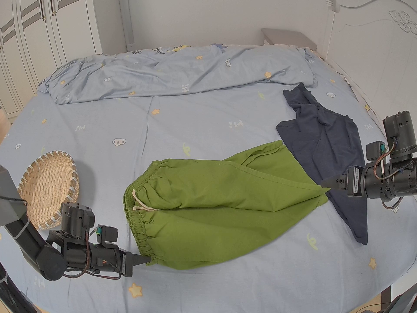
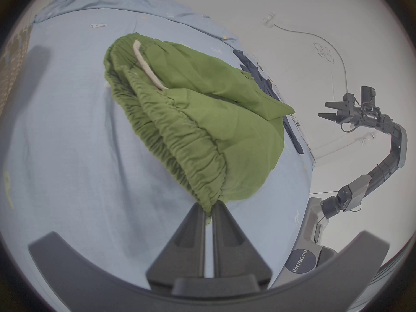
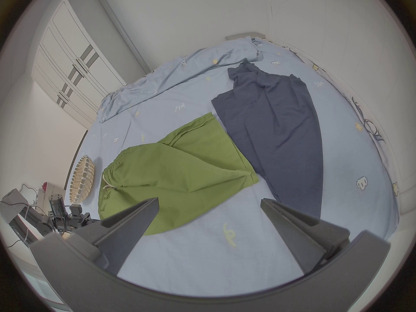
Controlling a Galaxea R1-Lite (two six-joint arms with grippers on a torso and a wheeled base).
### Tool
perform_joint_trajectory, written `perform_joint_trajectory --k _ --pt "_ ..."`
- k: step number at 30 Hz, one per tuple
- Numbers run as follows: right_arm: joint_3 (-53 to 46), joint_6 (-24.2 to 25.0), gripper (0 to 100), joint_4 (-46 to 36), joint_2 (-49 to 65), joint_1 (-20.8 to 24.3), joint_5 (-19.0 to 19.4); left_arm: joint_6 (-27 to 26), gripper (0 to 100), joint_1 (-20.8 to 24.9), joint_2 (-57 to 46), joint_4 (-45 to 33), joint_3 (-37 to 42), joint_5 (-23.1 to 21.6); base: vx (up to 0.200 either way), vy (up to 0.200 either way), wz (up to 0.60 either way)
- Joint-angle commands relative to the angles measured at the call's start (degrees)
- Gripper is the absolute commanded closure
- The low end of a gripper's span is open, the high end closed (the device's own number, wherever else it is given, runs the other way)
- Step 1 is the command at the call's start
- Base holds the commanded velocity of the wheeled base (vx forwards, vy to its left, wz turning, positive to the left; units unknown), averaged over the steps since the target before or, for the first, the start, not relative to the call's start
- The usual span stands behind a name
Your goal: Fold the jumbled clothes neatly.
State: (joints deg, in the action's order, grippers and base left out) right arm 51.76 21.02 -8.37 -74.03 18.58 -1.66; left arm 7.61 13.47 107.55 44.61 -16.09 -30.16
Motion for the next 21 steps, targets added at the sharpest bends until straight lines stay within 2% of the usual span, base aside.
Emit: perform_joint_trajectory --k 1,8,9,12,15,16,21 --pt "0.09 -0.01 0 -0.15 -0.06 0.05 0.08 -0.31 100 -4.33 -5.24 0.04 2.64 -0.51 0.000 0.000 0.00" --pt "-0.61 -0.54 0 -0.41 -0.67 0.05 1.57 -0.49 100 -9.87 -14.47 0.04 7.92 -0.95 0.000 0.000 0.00" --pt "-1.14 -0.54 0 -0.41 -1.11 -0.12 3.42 -0.49 100 -11.27 -16.49 0.04 9.15 -0.87 0.000 0.000 0.00" --pt "-1.40 -0.54 0 -0.41 -1.55 -0.65 5.70 -0.66 100 -13.47 -18.69 0.04 12.14 -0.87 0.000 0.000 0.00" --pt "-1.40 -0.54 0 -0.41 -1.55 -0.65 5.70 -0.66 100 -13.47 -18.69 0.04 12.14 -0.87 0.000 0.000 0.00" --pt "-2.37 -0.54 0 -0.33 -3.31 -0.74 6.32 -1.10 100 -16.46 -19.65 0.04 14.42 -0.87 0.000 0.000 0.00" --pt "-3.60 -0.63 0 -0.15 -7.97 -1.00 6.58 -5.15 100 -21.73 -18.60 0.04 15.21 -1.04 0.000 0.000 0.00"
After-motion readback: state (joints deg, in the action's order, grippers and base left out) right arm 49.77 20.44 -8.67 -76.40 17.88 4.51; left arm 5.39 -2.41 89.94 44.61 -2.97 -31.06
